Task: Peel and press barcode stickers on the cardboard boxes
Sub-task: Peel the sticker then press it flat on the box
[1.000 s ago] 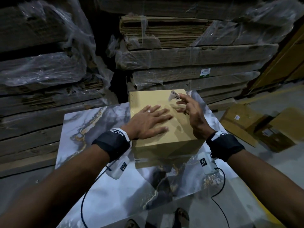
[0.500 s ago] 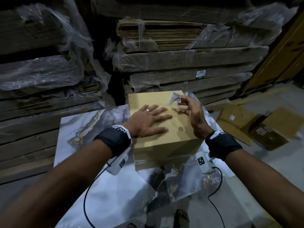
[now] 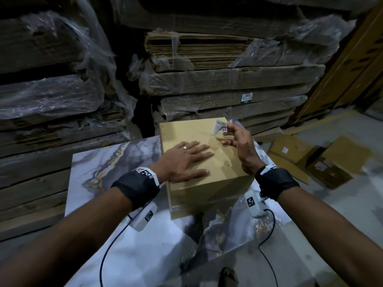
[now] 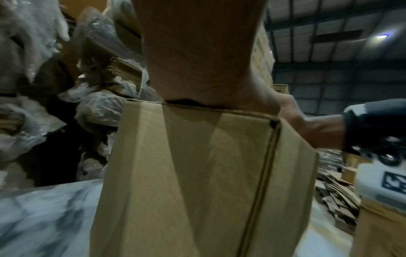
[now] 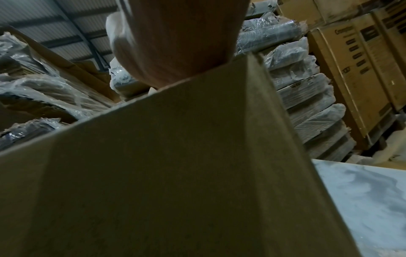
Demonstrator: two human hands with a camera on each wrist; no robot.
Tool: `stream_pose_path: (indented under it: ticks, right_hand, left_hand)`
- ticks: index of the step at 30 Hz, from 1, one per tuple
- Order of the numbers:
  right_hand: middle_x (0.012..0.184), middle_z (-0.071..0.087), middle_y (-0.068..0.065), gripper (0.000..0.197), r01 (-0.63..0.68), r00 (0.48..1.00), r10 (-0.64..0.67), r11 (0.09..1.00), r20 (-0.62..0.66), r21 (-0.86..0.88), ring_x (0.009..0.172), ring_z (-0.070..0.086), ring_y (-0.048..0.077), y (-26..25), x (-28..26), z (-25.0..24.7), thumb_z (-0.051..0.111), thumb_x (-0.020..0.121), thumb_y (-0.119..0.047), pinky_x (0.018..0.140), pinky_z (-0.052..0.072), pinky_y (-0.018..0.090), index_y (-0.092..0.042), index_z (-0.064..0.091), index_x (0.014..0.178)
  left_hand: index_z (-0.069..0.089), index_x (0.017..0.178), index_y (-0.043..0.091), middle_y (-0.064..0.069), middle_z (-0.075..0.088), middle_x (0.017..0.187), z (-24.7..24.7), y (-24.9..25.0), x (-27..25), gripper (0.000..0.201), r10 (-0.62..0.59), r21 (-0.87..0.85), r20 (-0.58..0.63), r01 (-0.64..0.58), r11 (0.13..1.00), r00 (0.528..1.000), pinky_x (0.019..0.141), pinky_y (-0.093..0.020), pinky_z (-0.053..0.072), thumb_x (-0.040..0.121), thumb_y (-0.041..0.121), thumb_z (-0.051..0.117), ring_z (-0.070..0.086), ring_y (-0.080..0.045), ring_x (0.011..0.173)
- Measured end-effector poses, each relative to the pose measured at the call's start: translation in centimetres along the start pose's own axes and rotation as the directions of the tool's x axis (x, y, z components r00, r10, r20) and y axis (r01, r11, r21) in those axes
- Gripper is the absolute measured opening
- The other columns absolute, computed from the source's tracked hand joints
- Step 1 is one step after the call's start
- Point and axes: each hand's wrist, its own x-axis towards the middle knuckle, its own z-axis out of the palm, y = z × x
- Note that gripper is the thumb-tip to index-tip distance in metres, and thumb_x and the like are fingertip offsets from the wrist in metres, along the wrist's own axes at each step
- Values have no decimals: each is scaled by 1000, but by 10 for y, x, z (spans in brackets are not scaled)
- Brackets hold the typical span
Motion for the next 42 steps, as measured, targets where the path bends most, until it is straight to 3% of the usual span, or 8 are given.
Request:
stream_pose_path:
  ticks: [7,9,13,16,23,27,32,42]
  right_hand:
    - [118,66,18,41,-14,1000,13,998,-22,-54,95,67,15,-7,-6,2,40,92,-25,91,57,53,-15,68,119]
    - [117,66,16,43,-22,999,19,997,-34,-78,97,66,15,-8,-7,3,40,91,-27,91,57,52,-14,68,120]
    - [117,66,14,48,-8,998,3,996,-57,-89,99,64,16,-11,-9,5,41,88,-27,84,59,47,-6,67,122]
    - [115,66,6,42,6,999,-10,995,-35,-96,101,64,20,-14,-12,9,42,91,-25,84,58,47,-8,67,119]
    - [134,56,2,41,-28,1000,30,983,8,-183,116,62,26,-9,-10,3,50,88,-43,100,54,55,-32,69,122]
    - [149,33,7,47,26,999,-17,928,27,-371,128,45,19,-17,-21,-4,51,95,-26,112,40,36,-35,56,141]
    - [164,12,20,77,92,993,3,630,121,-771,152,10,37,-8,-38,-7,54,92,-34,124,16,56,-47,16,157]
    - [140,37,26,65,122,985,33,552,168,-825,124,41,49,-11,-53,10,50,93,-38,106,34,53,-25,31,154]
  left_hand:
    - [13,161,37,1,11,170,0,6,12,84,-409,42,-27,410,911,912,124,-52,9,90,81,11,8,-29,155]
    - [11,162,30,-2,8,170,3,28,13,85,-397,23,-21,397,917,918,125,-51,8,92,79,13,5,-33,155]
    - [6,162,35,1,4,170,7,53,8,71,-132,52,32,130,990,991,125,-47,10,100,69,14,4,-30,156]
    - [7,160,41,6,7,170,1,28,-1,78,-231,37,0,230,972,973,124,-47,11,92,79,5,8,-24,156]
    - [12,162,26,-4,5,170,0,34,5,84,-572,-4,-55,572,820,819,125,-52,4,94,76,14,4,-30,156]
    - [14,160,23,-20,4,167,4,49,0,88,-724,-101,-99,717,690,683,123,-56,10,92,78,21,4,-40,153]
    - [5,161,13,-29,-3,164,5,60,-2,106,-853,-276,-65,812,514,518,119,-54,22,87,82,38,12,-50,149]
    - [26,154,9,-30,21,155,0,91,-19,104,-923,-382,-88,843,378,374,112,-56,34,82,79,51,29,-53,138]
